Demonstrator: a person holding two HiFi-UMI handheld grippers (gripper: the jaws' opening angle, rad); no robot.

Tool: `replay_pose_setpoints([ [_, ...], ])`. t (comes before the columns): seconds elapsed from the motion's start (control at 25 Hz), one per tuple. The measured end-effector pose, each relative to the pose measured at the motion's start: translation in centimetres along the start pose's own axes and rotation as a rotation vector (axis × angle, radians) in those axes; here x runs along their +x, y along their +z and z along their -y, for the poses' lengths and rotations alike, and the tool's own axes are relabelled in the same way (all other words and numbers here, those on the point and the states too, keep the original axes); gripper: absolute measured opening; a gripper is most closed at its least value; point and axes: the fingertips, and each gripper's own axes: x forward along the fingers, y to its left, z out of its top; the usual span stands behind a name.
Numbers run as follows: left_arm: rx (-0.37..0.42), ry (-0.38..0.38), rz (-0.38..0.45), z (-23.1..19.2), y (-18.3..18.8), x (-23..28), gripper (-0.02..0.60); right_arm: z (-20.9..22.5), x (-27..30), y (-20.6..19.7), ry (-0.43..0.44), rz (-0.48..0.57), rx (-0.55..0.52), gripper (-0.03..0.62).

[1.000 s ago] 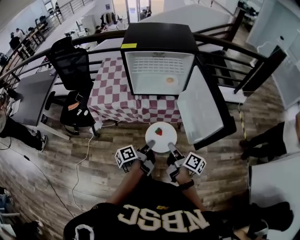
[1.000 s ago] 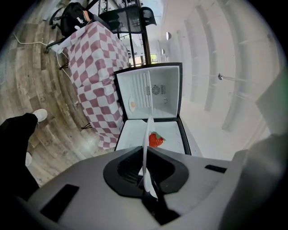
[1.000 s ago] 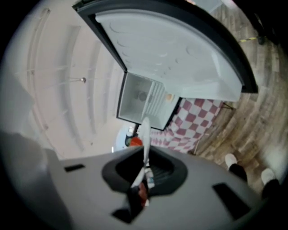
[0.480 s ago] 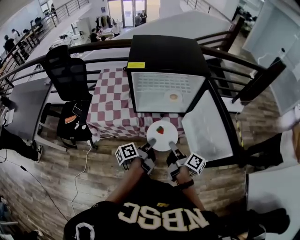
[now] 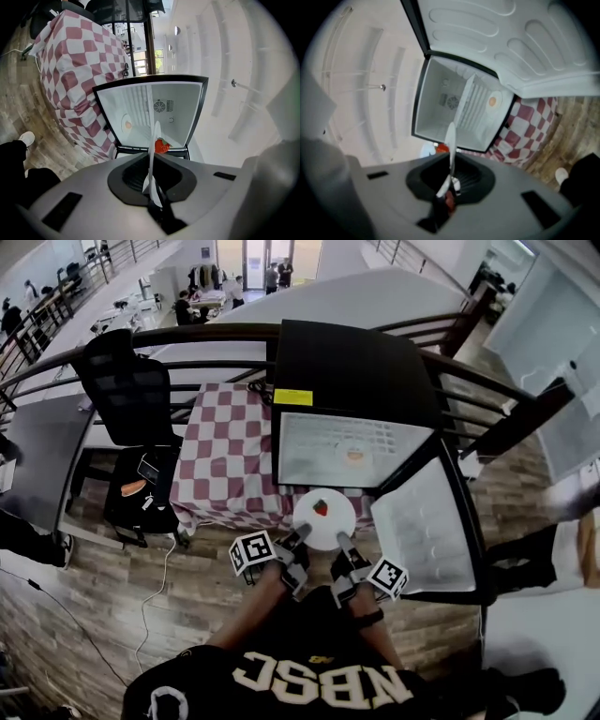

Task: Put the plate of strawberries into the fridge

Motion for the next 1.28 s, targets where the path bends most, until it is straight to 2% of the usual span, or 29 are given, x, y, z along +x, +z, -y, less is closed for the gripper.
replay_pose_setpoints([
  [0.16, -0.025, 0.004, -0.032, -0.3, 0.3, 1.7, 0.034, 1.2, 0.6, 1.6, -0.033, 0.019, 0.046, 0.037],
  [0.32, -0.03, -0.005, -0.043, -0.1, 1.2, 3.8, 0.034, 1.4, 1.8, 3.6, -0.033, 0.03, 0.02, 0.037],
  [0.52, -0.003, 0.02, -0.015, 0.8, 3.7, 5.8, 0.035, 1.0, 4.8, 5.3, 0.014, 0.002, 0.107, 0.037],
  [0.72, 0.013, 0.005, 0.03, 1.9, 5.8, 8.7, 0.034, 0.3, 7.4, 8.4, 0.024, -0.032, 0.083, 0.037],
  [0.92, 0.054, 0.012, 0.044, 2.6, 6.9, 11.6, 0.035, 1.0, 8.9, 11.1, 0.02, -0.005, 0.135, 0.037],
  [1.28, 0.018, 0.046, 0.063, 1.8, 8.8, 14.5, 0.035, 1.8, 11.6, 13.5, 0.002, -0.026, 0.151, 0.037],
])
